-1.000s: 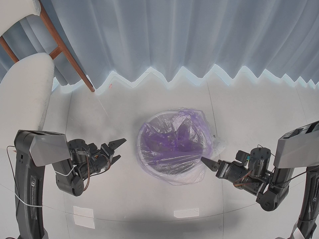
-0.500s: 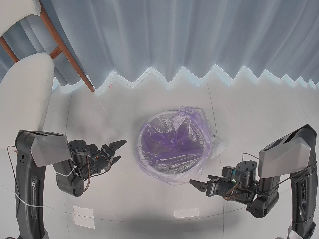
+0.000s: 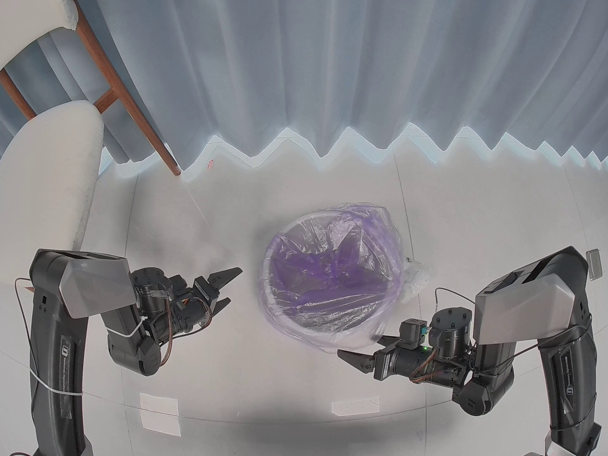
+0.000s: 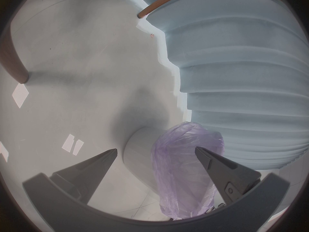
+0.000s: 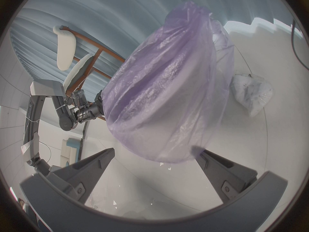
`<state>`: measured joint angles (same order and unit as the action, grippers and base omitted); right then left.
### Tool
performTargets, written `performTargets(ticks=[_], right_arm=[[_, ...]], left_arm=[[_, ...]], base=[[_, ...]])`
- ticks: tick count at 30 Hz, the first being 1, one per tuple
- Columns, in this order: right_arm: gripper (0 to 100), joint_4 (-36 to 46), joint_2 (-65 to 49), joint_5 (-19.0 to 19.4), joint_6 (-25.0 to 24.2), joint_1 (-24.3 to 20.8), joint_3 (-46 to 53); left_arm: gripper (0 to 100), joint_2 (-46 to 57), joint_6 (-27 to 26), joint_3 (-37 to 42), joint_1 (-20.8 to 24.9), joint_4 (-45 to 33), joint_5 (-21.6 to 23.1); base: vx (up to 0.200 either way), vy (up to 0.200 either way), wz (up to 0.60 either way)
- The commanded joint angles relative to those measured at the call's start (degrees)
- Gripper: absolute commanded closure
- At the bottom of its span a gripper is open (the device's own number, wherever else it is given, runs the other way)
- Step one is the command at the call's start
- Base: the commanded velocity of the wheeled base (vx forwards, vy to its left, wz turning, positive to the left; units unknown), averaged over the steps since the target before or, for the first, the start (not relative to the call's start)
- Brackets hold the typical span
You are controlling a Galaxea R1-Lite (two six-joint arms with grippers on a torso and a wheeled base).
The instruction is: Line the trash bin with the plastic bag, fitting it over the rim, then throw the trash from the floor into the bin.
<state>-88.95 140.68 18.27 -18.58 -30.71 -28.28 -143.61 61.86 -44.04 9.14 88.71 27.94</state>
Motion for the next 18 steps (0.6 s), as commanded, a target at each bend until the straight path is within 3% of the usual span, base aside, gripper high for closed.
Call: performTargets(ticks=[1, 2, 12, 18], right_arm=[[0, -1.05, 2.05, 0.01, 0.03, -0.05, -2.39], [100, -1.05, 2.49, 0.01, 0.03, -0.05, -2.83], [100, -1.05, 5.13, 0.01, 1.53, 0.03, -7.05], [100, -1.05, 5.75, -0.17, -0.76, 0.21, -7.93]], left_arm=[[0, -0.1, 0.02, 0.01, 0.0, 0.06, 0.01], [0, -0.1, 0.02, 0.01, 0.0, 0.06, 0.01], [0, -0.1, 0.02, 0.01, 0.0, 0.06, 0.01], [0, -0.1, 0.02, 0.01, 0.0, 0.06, 0.01]], base=[[0.0, 0.0, 0.0], [0.0, 0.0, 0.0], [0.0, 0.0, 0.0], [0.0, 0.0, 0.0]])
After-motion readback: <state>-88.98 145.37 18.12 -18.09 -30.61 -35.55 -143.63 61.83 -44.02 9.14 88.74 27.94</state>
